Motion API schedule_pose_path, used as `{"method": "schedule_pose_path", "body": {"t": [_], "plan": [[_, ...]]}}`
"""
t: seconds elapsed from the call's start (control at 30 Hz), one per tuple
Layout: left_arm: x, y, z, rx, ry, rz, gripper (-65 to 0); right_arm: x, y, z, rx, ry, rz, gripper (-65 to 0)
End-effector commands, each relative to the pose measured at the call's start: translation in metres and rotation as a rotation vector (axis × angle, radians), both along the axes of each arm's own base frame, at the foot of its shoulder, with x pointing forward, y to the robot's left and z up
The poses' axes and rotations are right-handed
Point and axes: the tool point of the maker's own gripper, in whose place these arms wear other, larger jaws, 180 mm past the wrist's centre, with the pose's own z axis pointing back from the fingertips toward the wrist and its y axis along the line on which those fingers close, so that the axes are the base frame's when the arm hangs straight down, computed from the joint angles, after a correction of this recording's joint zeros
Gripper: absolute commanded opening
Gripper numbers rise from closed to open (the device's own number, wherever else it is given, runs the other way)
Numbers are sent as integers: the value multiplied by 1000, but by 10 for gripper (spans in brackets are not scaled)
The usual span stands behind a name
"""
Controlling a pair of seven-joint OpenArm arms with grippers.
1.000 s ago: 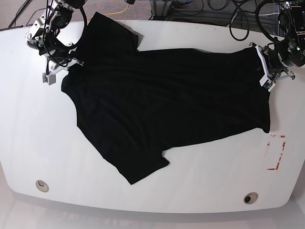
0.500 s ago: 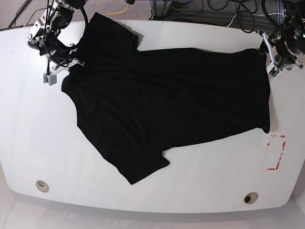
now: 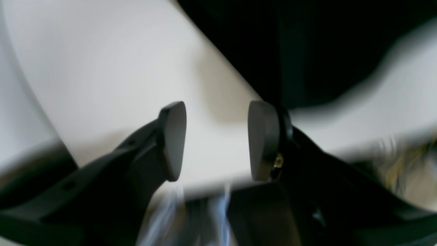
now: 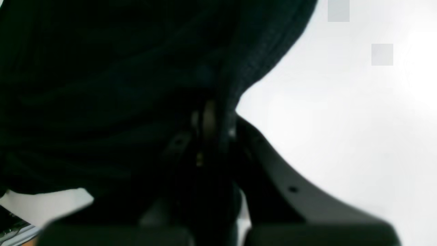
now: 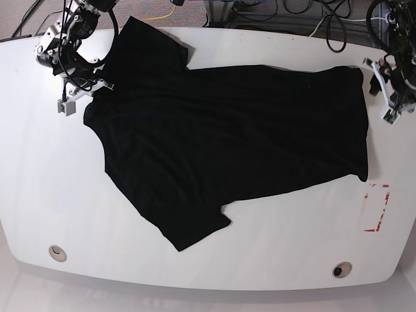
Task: Layout the t-shirt on the table in an organized manner, then fold the t-shirt properly
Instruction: 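Release the shirt corner and lift the left gripper, then lower the left gripper onto the shirt's shoulder edge and grasp it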
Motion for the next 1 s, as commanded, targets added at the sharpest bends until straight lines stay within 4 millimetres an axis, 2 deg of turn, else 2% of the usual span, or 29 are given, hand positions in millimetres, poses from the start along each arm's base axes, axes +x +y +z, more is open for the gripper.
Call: {"method": "schedule_pose_path", "body": {"t": [0.0, 0.2, 0.43, 0.63, 0.83, 0.97], "plan": [[17, -1, 14, 14, -42, -11, -379, 9, -4, 11, -10, -47, 2, -648], [47, -27, 22, -5, -82, -78, -381, 10, -4, 11, -10, -48, 2, -648], [57, -66, 10, -50, -59, -180, -382, 10, -4, 11, -10, -50, 2, -648], [55, -86, 1, -78, -35, -225, -371, 11, -4, 12, -10, -51, 2, -648], [53, -89, -3, -82, -23, -232, -243, 11, -4, 12, -10, -51, 2, -648], [46, -89, -9, -86, 1, -229, -221, 11, -4, 12, -10, -51, 2, -648]]}}
